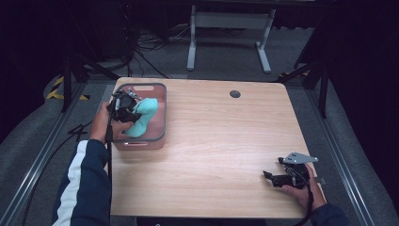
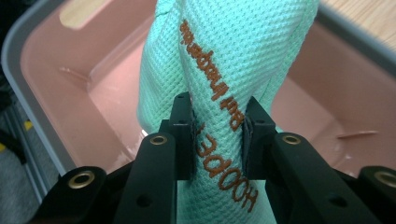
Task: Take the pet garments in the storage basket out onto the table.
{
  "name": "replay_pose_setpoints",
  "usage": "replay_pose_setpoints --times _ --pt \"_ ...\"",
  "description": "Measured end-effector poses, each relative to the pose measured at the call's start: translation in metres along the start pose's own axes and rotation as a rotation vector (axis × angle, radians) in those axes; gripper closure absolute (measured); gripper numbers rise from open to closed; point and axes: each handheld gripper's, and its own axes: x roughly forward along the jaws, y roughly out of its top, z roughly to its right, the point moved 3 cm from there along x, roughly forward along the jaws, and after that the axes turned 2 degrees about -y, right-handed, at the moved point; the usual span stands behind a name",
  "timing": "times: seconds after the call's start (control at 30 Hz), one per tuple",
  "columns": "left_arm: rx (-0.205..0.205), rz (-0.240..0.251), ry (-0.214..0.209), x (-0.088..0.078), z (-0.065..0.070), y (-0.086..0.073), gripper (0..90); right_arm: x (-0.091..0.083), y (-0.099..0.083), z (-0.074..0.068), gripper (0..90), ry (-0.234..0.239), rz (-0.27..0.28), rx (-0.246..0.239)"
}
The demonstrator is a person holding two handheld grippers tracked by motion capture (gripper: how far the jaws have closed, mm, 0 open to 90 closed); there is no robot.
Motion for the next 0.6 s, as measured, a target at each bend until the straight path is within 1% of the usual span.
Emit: replay_pose_setpoints --times 0.1,0.13,0.17,0.2,0.27,0.3,0.33,0.4,0.47,0.53,0.6 --pt "0.008 0.035 0.004 -0.008 0.002 0.0 71.3 0.0 0.0 0.0 13.5 0.0 0.0 0.0" --pt "0.007 0.058 0.008 -0.012 0.004 0.001 71.3 0.0 0.0 0.0 13.5 0.0 0.0 0.0" --pt "0.011 0.062 0.007 -0.015 0.004 0.001 71.3 0.0 0.0 0.0 13.5 0.0 0.0 0.0" --pt "0.016 0.077 0.007 -0.019 0.005 0.002 71.3 0.0 0.0 0.0 13.5 0.0 0.0 0.0" --pt "0.014 0.109 0.004 -0.025 0.007 0.003 71.4 0.0 0.0 0.0 13.5 0.0 0.0 0.0" --pt "0.027 0.116 0.005 -0.03 0.009 0.004 71.4 0.0 0.0 0.0 13.5 0.0 0.0 0.0" --pt "0.028 0.124 -0.001 -0.033 0.011 0.005 71.4 0.0 0.0 0.0 13.5 0.0 0.0 0.0" --pt "0.041 0.147 0.004 -0.038 0.014 0.007 71.4 0.0 0.0 0.0 13.5 0.0 0.0 0.0" --pt "0.05 0.165 -0.01 -0.043 0.019 0.009 71.4 0.0 0.0 0.0 13.5 0.0 0.0 0.0" --pt "0.073 0.174 -0.013 -0.048 0.025 0.012 71.4 0.0 0.0 0.0 13.5 0.0 0.0 0.0" --pt "0.093 0.196 -0.018 -0.053 0.033 0.016 71.4 0.0 0.0 0.0 13.5 0.0 0.0 0.0"
